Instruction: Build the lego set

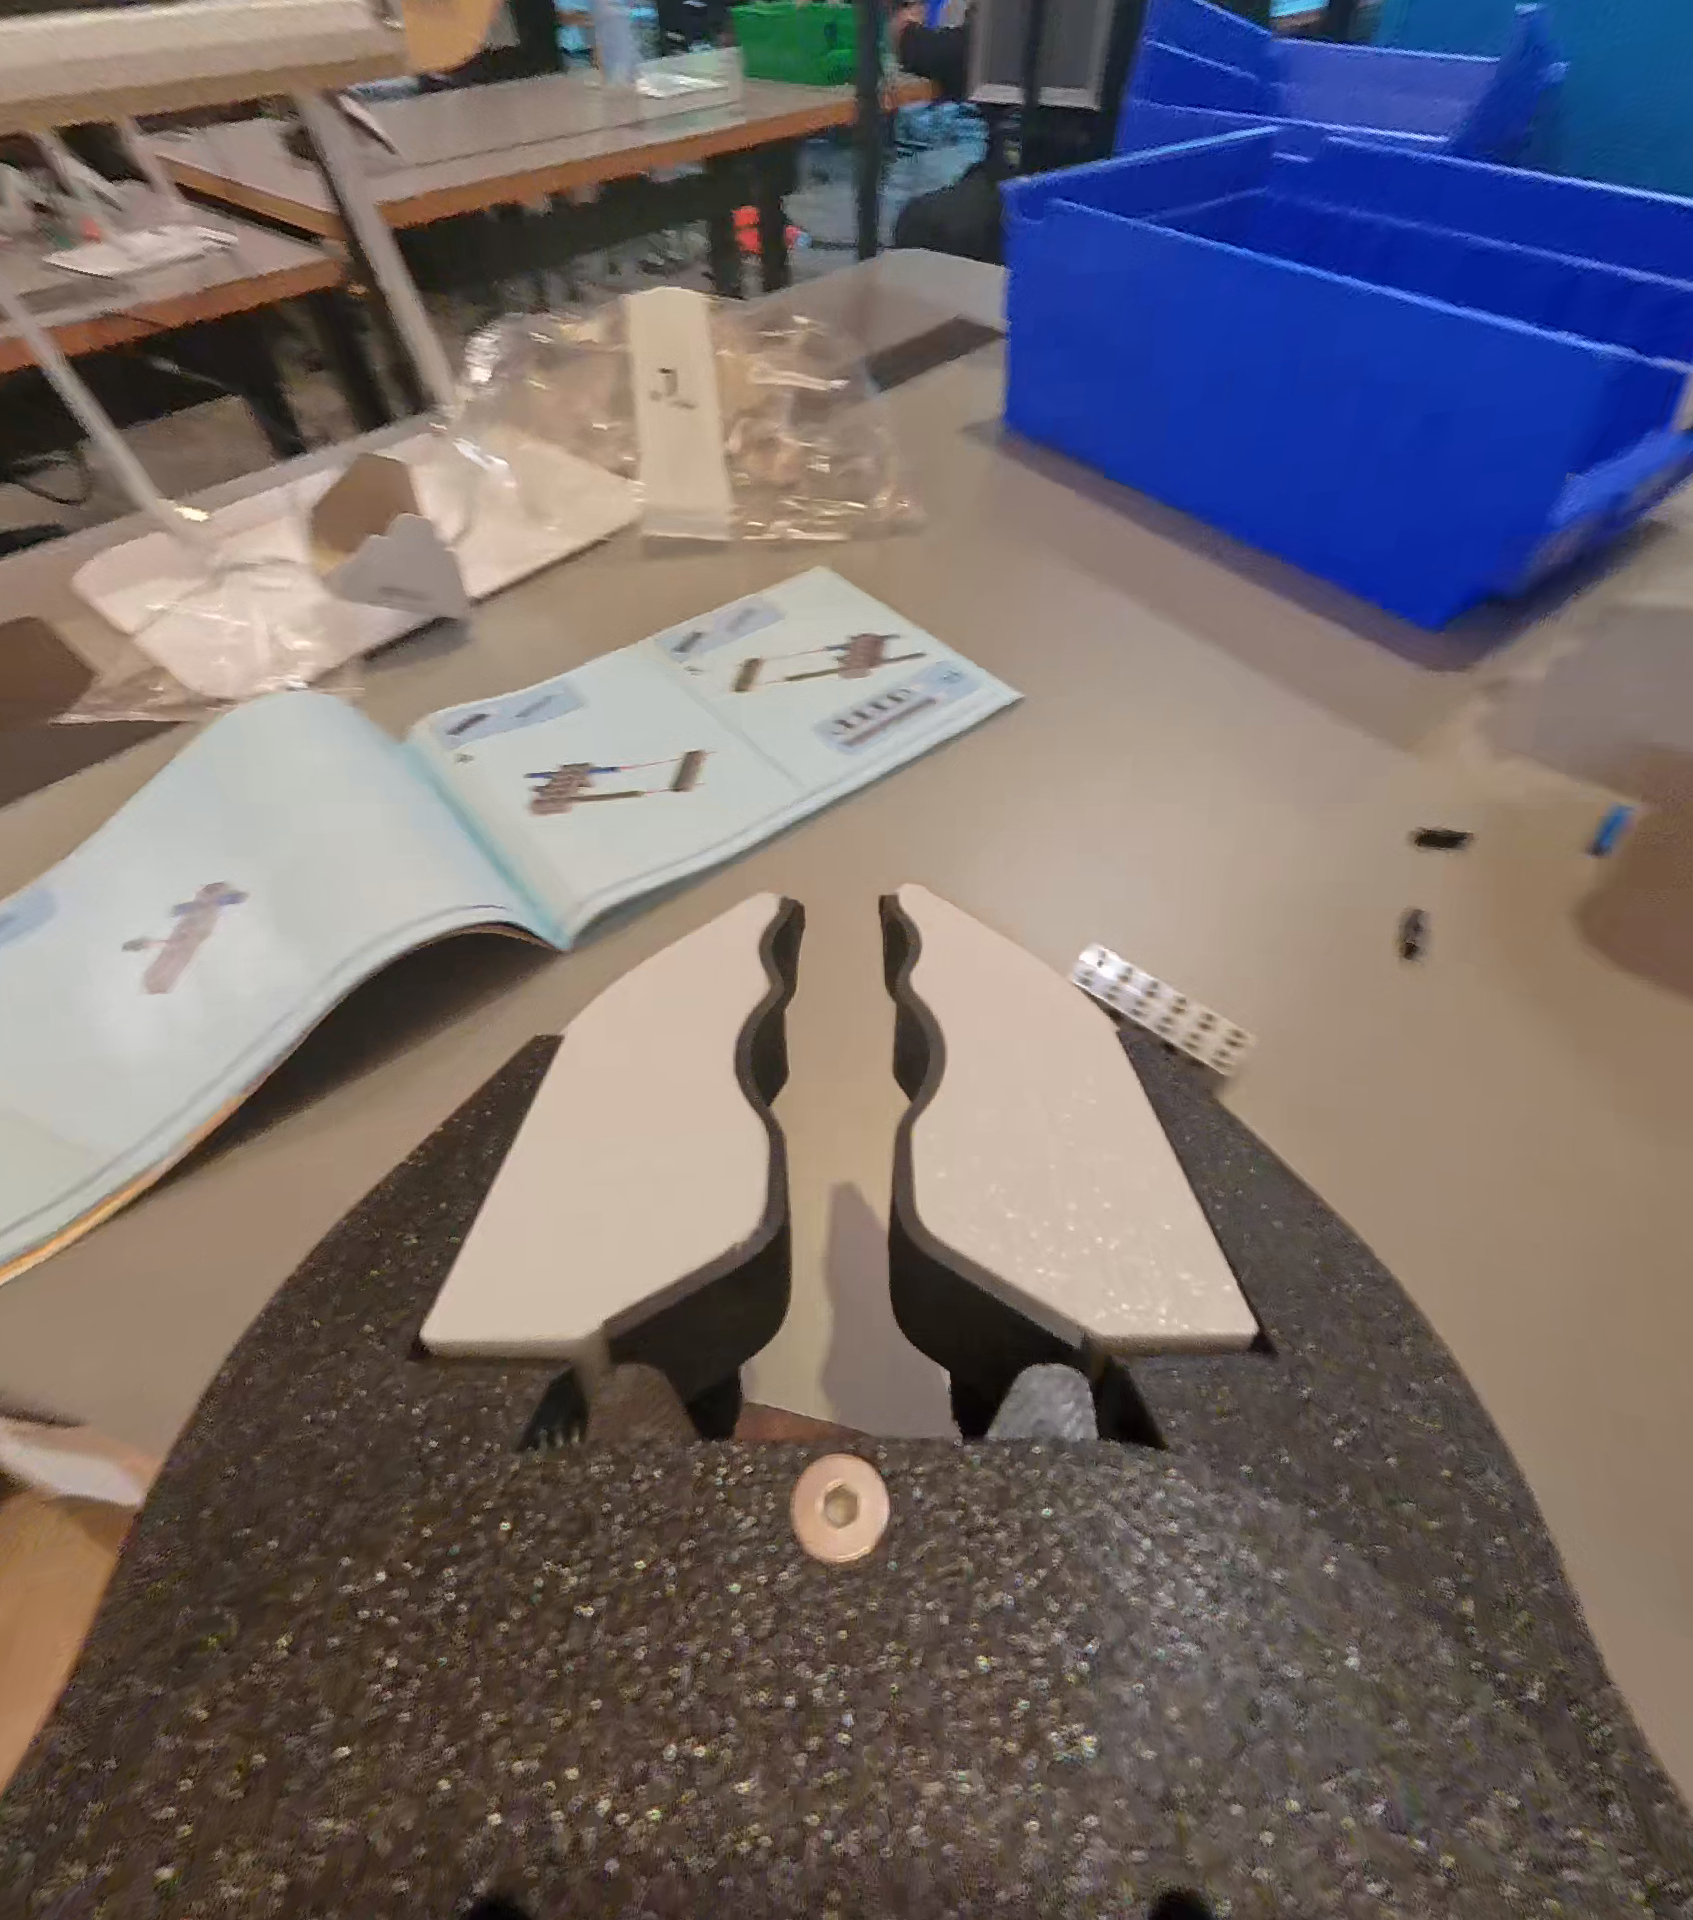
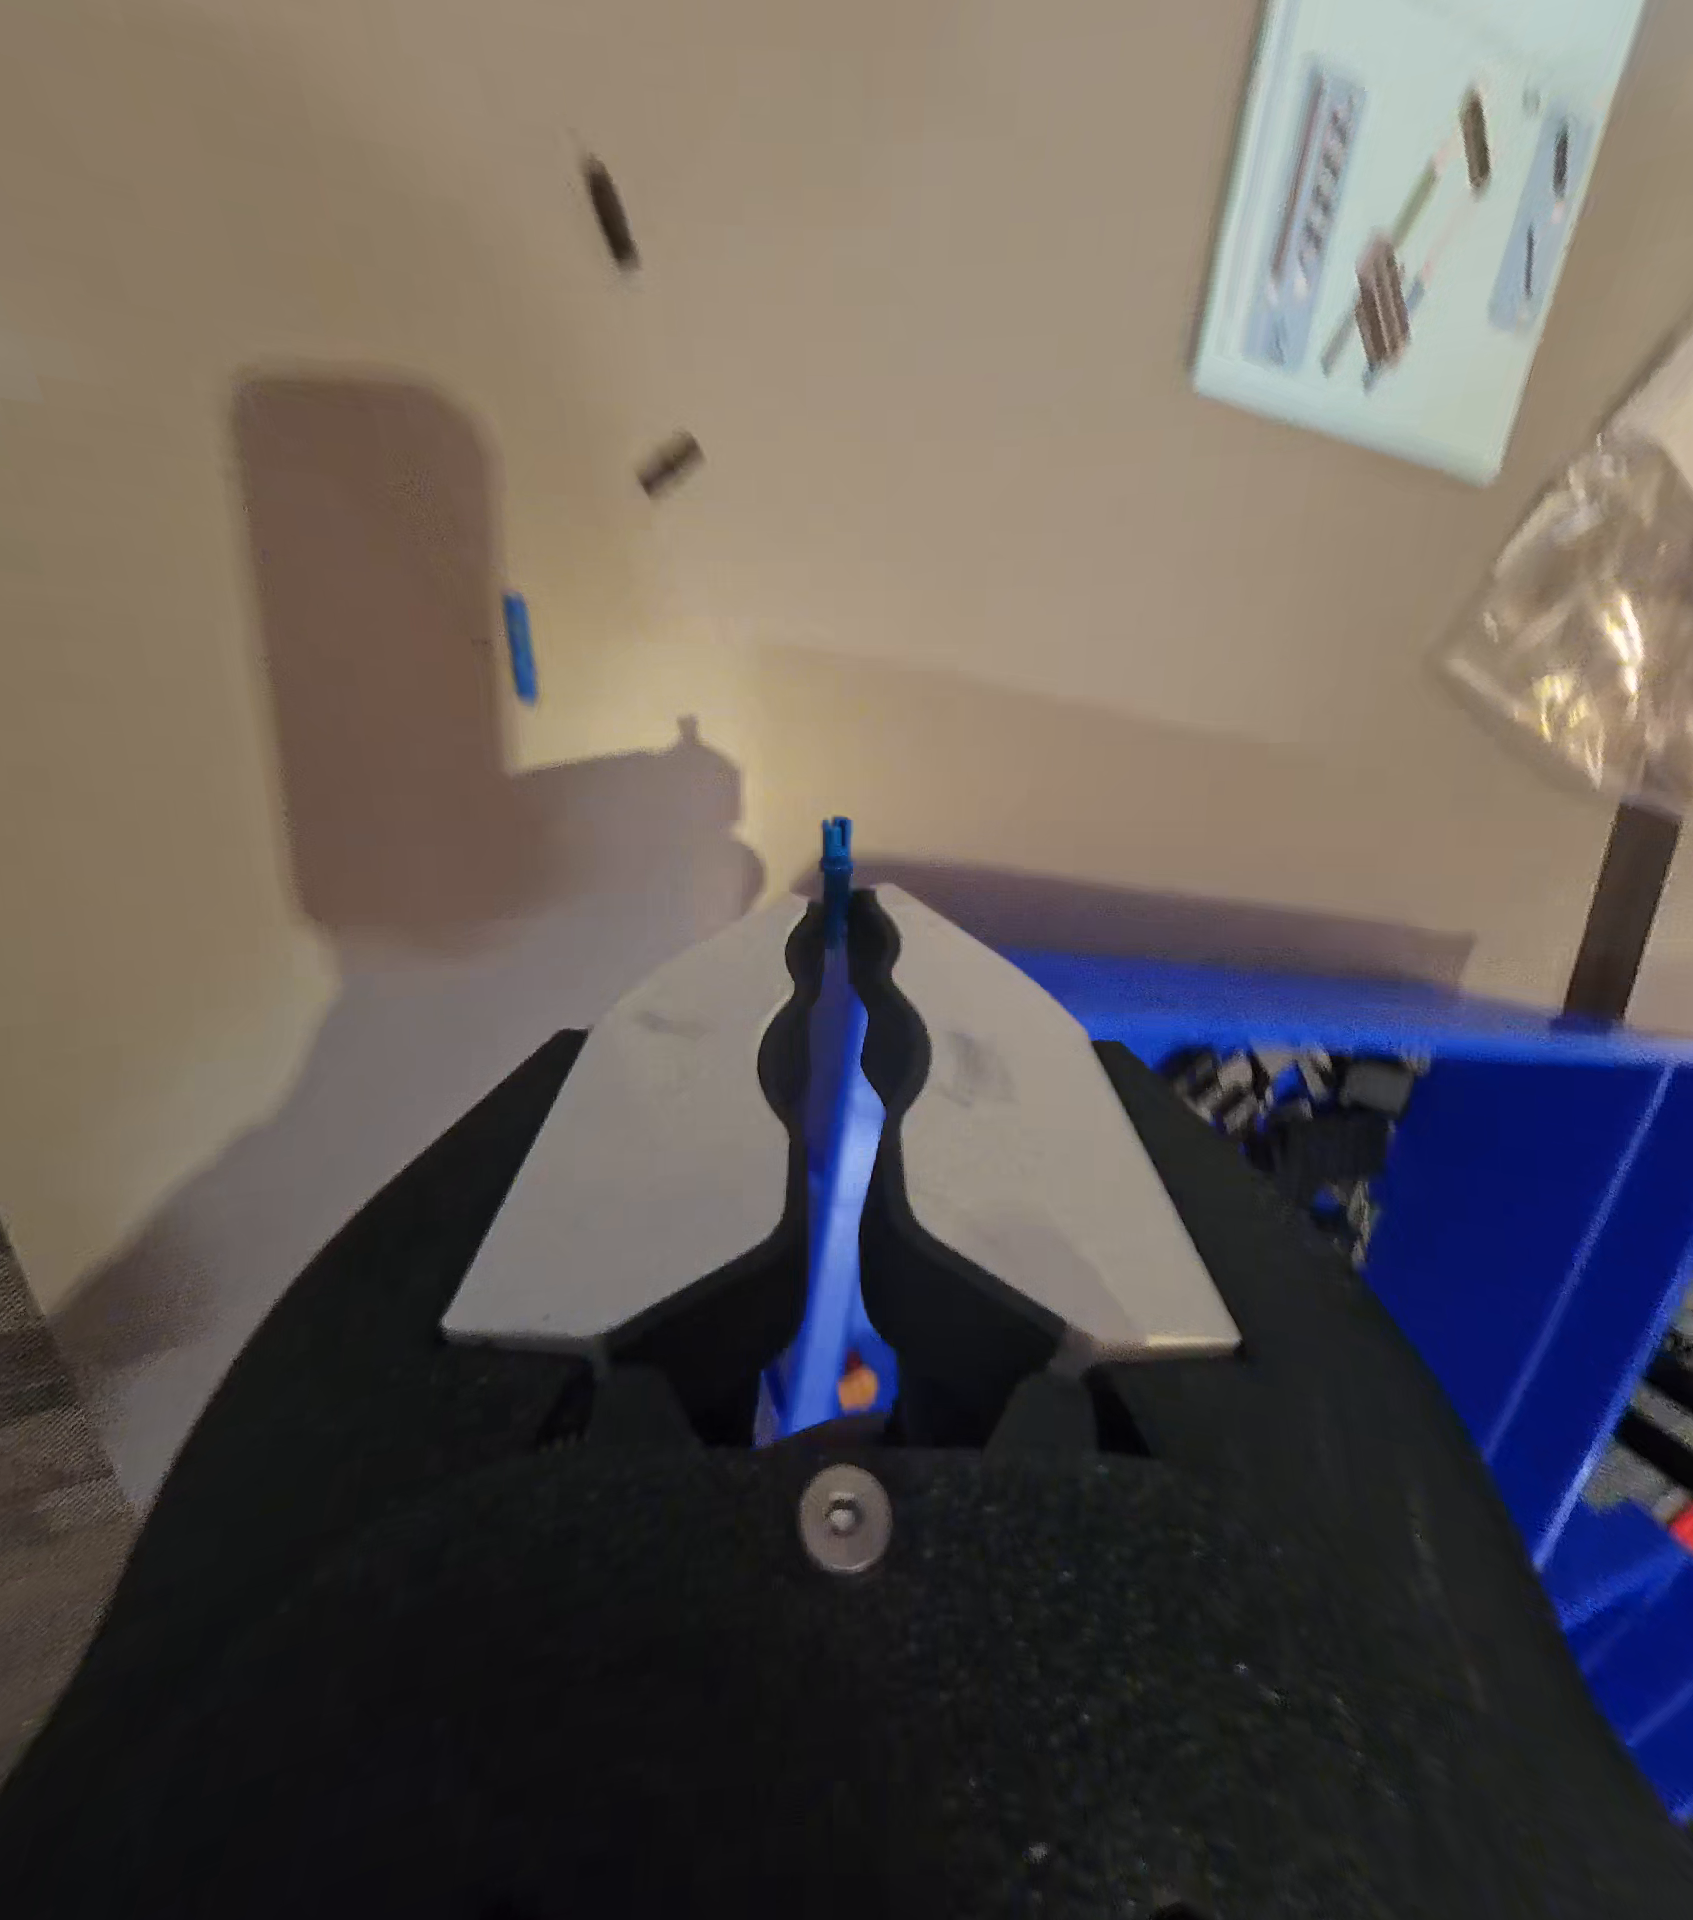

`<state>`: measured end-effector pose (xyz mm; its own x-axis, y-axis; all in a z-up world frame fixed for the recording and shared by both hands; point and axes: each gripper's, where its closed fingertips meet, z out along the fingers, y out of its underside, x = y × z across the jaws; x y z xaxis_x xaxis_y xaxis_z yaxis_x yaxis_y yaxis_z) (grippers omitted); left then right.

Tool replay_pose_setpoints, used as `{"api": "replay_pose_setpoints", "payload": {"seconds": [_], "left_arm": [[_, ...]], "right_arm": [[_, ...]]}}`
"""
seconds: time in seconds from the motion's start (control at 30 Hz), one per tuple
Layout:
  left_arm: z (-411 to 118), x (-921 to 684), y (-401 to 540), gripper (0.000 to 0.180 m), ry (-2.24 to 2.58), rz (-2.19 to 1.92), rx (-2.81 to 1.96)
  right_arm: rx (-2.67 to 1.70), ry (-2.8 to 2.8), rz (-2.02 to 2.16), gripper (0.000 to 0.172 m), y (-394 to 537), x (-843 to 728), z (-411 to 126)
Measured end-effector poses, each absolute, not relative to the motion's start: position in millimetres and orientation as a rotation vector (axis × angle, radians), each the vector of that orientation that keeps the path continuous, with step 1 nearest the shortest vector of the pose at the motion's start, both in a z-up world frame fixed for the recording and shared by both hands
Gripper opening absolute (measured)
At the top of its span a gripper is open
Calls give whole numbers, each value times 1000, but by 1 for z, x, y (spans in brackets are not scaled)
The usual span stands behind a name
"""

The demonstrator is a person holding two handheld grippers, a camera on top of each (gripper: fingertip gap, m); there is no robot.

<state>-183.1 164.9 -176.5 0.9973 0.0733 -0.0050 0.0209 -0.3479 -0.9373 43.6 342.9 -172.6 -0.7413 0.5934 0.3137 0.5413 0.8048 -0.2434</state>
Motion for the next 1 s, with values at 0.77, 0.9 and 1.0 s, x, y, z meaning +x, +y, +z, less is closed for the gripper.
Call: {"api": "replay_pose_setpoints", "payload": {"seconds": [0.77,0.9,1.0], "left_arm": [[-198,-124,117,21,-129,-228,-1945],[-194,-117,119,22,-119,-233,-1920],[-189,-108,123,21,-131,-260,-1884]], "right_arm": [[-837,-2689,494,10,181,-33,-259],[-915,-2618,603,14,181,-37,-248],[-1073,-2463,774,13,183,-52,-229]]}}
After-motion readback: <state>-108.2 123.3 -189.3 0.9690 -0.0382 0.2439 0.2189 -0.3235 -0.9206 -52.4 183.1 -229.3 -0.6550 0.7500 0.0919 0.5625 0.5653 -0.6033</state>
